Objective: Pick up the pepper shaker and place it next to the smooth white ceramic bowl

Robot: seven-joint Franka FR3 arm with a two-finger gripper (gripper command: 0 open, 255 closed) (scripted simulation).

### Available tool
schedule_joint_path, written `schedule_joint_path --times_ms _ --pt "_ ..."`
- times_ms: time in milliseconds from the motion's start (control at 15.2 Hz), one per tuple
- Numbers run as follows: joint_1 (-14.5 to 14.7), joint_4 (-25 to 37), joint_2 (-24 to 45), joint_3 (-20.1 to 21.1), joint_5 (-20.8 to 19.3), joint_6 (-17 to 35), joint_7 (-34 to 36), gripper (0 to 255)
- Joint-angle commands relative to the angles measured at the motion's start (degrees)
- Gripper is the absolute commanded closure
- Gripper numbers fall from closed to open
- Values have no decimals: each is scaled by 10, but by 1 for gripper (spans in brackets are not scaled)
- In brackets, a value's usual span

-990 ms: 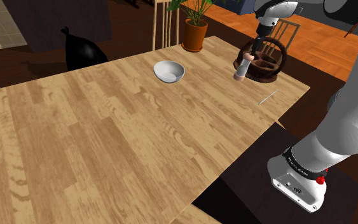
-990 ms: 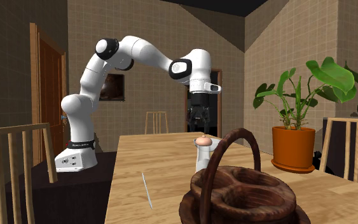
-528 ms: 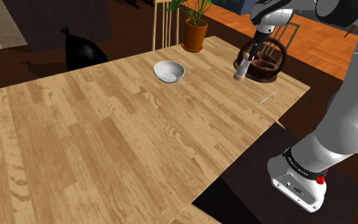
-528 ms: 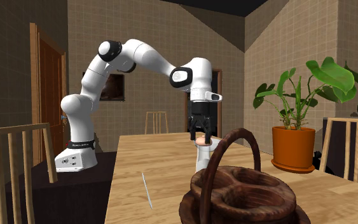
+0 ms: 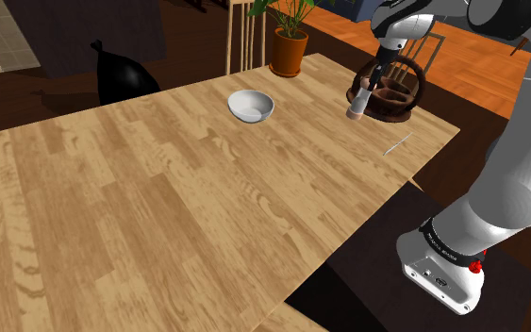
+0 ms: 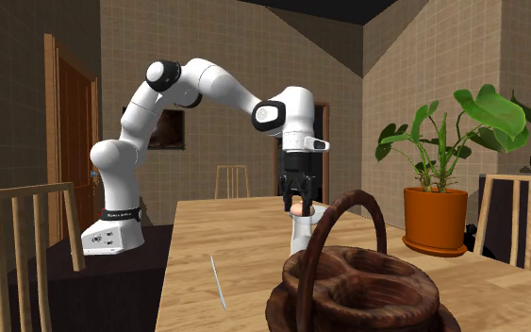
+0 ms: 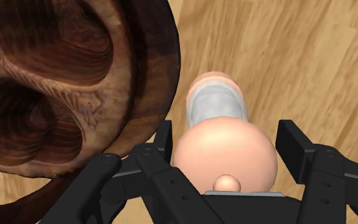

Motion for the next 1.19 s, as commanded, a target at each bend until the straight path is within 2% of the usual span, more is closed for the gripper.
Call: schedule_joint_path --times_ms 0,528,1122 --pt "0 0 0 0 0 0 0 255" --pt "0 0 0 0 0 0 0 255" --pt "5 29 -29 -8 -15 -56 7 255"
